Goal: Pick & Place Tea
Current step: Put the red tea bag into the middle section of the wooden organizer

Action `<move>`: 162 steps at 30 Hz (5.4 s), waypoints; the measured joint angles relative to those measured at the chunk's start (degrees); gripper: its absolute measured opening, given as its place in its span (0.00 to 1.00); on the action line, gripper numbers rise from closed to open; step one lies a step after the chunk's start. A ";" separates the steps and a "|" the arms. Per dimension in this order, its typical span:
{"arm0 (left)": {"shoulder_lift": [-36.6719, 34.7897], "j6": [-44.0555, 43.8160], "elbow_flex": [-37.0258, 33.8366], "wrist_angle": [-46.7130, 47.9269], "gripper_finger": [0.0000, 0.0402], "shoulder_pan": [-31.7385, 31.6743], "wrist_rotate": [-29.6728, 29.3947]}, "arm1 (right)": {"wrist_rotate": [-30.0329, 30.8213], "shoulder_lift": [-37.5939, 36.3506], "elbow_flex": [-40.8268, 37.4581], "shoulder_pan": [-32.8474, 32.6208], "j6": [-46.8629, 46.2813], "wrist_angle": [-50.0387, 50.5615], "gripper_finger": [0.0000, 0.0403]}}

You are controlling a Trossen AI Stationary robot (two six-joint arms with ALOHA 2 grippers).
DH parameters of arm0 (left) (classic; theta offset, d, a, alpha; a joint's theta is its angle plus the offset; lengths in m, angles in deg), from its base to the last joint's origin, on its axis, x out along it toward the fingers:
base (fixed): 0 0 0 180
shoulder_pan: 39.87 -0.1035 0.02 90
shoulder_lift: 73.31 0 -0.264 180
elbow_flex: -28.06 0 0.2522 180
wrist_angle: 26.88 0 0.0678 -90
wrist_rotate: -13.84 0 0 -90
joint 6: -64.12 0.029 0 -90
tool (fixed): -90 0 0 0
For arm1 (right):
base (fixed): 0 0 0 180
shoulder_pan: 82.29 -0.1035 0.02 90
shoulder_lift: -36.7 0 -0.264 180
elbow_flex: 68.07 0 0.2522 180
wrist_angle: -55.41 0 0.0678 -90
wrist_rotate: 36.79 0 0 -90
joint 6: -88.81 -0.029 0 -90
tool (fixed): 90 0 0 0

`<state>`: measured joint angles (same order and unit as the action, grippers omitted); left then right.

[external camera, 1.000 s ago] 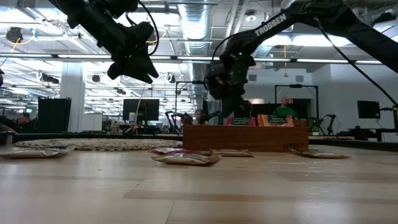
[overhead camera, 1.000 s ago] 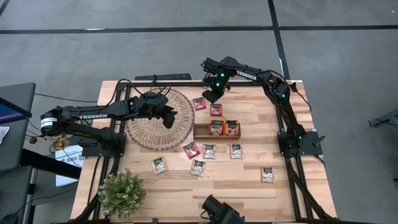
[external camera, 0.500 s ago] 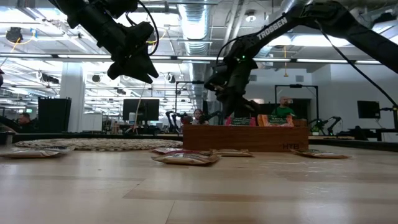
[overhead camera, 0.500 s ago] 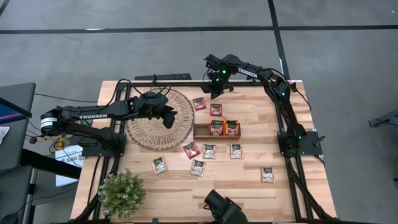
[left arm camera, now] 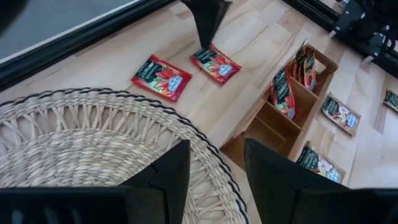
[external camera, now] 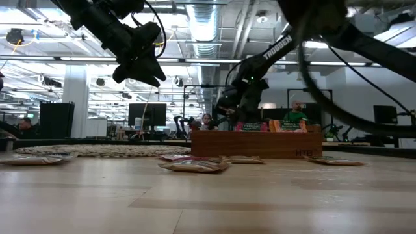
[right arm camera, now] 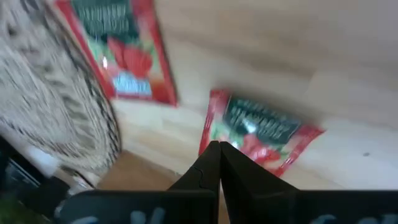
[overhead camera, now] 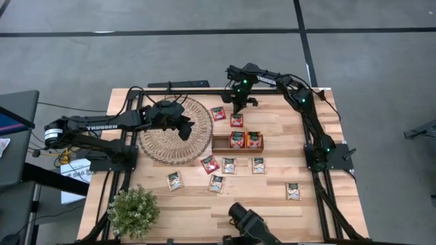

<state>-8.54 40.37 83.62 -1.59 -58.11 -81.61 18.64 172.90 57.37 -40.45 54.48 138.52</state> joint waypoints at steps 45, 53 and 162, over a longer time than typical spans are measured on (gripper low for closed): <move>0.00 2.49 -0.01 -1.36 0.35 -0.01 0.07 | 7.61 4.72 4.22 0.42 -6.84 5.67 0.00; 0.00 2.49 -0.02 -1.33 0.35 0.00 0.06 | 14.11 4.72 6.79 1.54 -2.69 11.08 0.00; 0.02 0.44 -0.01 -1.79 0.35 0.00 0.09 | 34.80 -10.78 -2.75 10.69 18.45 19.03 0.00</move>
<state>-8.52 40.81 83.61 -3.38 -58.11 -81.52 53.44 162.12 54.61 -29.76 72.92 157.55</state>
